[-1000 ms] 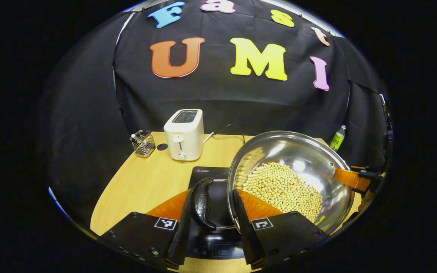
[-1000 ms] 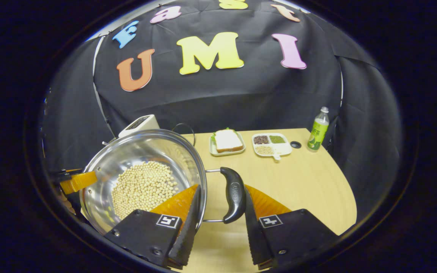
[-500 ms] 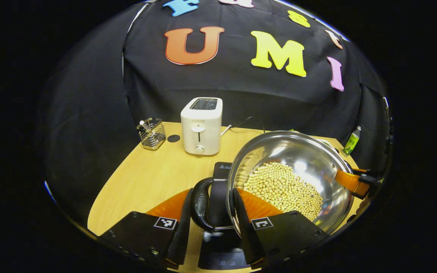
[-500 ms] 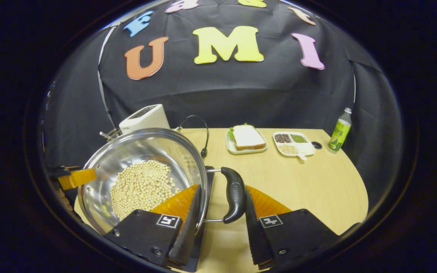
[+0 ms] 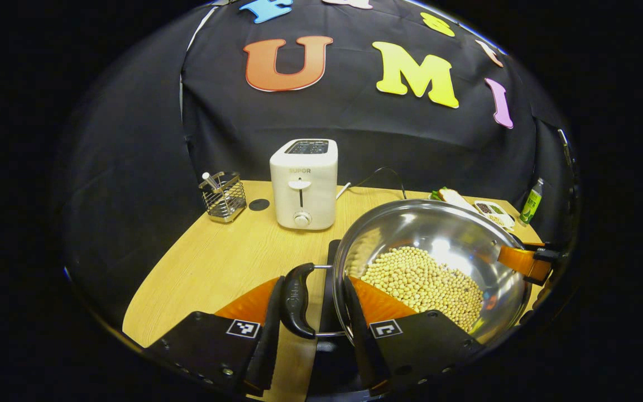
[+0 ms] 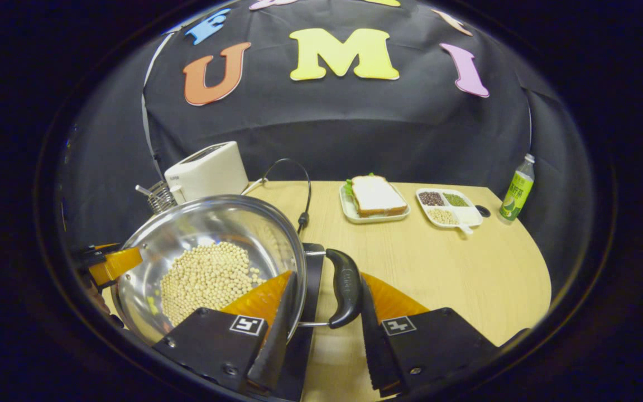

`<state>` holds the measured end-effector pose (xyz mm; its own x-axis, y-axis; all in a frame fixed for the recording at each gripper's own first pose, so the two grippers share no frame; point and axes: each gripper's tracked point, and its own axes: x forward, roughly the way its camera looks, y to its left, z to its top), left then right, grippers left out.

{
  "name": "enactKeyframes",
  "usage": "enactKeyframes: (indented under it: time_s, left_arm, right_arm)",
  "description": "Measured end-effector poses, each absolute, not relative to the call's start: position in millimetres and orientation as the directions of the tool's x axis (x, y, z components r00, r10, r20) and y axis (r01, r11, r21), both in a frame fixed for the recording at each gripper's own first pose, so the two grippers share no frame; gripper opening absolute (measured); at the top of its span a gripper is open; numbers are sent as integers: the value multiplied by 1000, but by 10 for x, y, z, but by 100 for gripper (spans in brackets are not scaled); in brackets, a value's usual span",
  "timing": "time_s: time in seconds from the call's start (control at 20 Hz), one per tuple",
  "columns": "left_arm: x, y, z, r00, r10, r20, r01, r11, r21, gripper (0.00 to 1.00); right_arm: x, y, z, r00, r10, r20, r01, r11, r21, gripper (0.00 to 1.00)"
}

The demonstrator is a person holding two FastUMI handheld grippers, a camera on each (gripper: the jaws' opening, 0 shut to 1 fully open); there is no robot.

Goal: First push the handle of the pot to place it horizontally, then grasp the pot with both hands and set it on the induction cooktop.

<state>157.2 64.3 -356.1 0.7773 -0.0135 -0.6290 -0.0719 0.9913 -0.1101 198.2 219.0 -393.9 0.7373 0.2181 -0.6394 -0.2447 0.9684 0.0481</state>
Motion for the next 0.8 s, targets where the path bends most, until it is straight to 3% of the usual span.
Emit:
enactKeyframes:
  time_s: [0.55,0.75,0.8]
  left_arm:
    - [1618,644,-3577,804,-49,-592,-45,989,-143,58]
    - [1617,702,-3499,824,-43,-565,-49,988,-147,65]
    - [1608,703,-3458,831,-45,-555,-47,987,-152,76]
  right_arm:
    - [1950,2144,-3928,750,217,-625,-204,974,94,65]
    - [1951,2138,-3927,752,234,-616,-209,971,113,69]
    - [1944,2152,-3910,754,245,-610,-214,969,125,69]
